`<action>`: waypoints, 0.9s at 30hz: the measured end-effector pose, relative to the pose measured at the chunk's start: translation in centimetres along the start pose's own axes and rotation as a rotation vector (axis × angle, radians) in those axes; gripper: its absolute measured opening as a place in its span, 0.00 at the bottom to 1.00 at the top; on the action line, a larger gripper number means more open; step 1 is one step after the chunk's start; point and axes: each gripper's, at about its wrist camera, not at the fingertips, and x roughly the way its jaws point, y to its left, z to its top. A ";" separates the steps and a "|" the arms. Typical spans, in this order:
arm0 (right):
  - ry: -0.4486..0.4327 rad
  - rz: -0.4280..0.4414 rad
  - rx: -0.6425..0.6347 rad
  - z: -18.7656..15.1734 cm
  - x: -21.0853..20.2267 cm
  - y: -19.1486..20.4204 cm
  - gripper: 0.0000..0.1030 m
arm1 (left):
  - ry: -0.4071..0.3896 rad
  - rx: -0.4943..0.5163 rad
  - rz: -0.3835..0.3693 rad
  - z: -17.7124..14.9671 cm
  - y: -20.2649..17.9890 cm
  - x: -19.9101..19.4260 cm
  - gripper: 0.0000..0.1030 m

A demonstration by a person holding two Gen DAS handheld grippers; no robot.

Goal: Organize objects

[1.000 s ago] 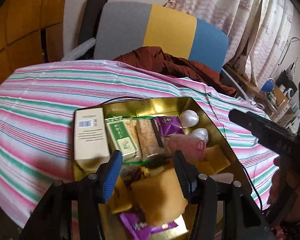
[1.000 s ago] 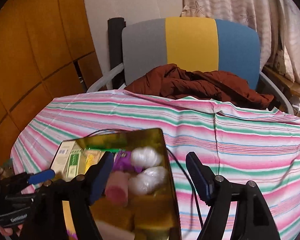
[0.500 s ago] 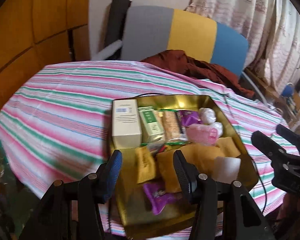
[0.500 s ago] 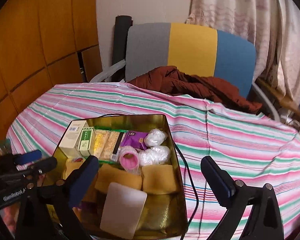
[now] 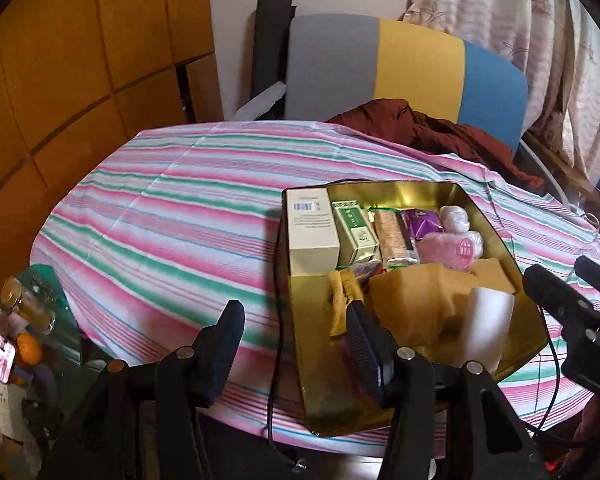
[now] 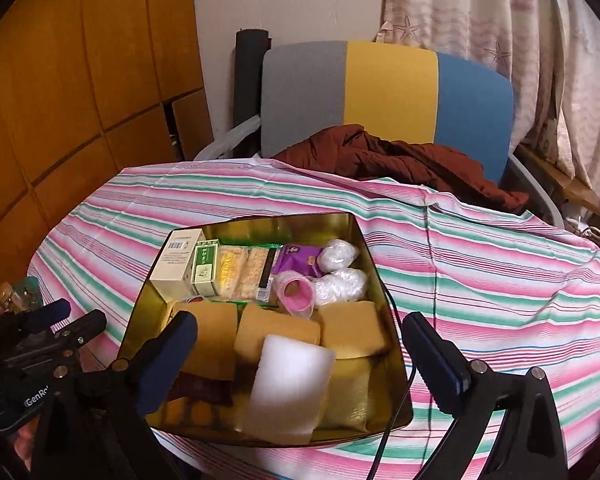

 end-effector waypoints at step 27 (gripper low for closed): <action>0.001 -0.083 0.045 -1.0 0.4 -0.2 1.00 | 0.089 -0.002 -0.002 -0.7 -1.5 0.8 0.51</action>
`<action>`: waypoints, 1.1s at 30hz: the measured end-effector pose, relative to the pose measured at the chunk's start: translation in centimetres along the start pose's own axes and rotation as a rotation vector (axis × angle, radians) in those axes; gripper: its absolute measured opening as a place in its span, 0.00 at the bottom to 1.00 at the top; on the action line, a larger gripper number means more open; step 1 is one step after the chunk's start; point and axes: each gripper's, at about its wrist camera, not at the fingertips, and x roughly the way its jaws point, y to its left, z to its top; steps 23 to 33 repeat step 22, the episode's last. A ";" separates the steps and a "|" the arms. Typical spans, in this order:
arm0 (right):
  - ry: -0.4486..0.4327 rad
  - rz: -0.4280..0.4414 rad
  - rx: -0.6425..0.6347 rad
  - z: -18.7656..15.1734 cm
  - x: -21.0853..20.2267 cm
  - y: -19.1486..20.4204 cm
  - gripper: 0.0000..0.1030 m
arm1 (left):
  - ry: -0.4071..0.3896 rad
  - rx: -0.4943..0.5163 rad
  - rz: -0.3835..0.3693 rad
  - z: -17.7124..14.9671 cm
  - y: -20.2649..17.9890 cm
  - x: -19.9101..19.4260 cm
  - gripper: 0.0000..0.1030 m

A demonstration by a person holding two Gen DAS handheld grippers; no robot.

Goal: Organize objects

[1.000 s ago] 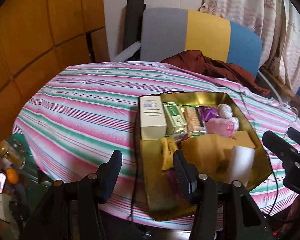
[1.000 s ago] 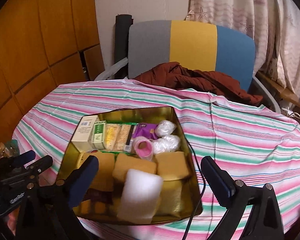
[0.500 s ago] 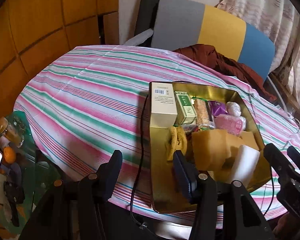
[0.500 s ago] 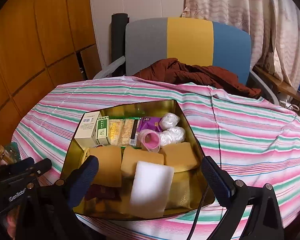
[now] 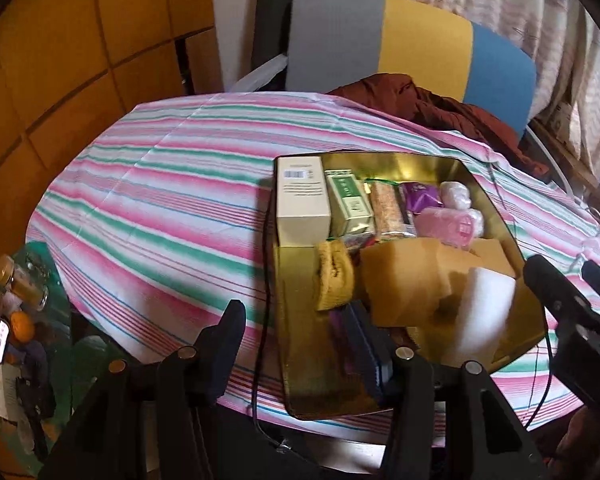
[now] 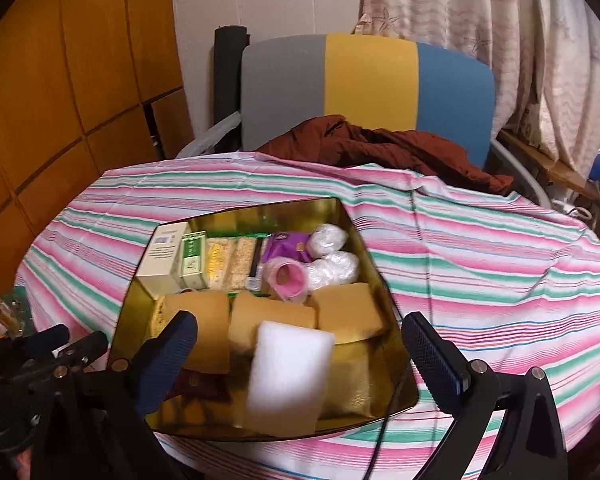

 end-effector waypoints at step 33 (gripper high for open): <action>0.016 -0.008 0.007 -0.1 1.0 -0.3 1.00 | -0.023 -0.006 0.020 -0.1 -0.6 -0.4 0.43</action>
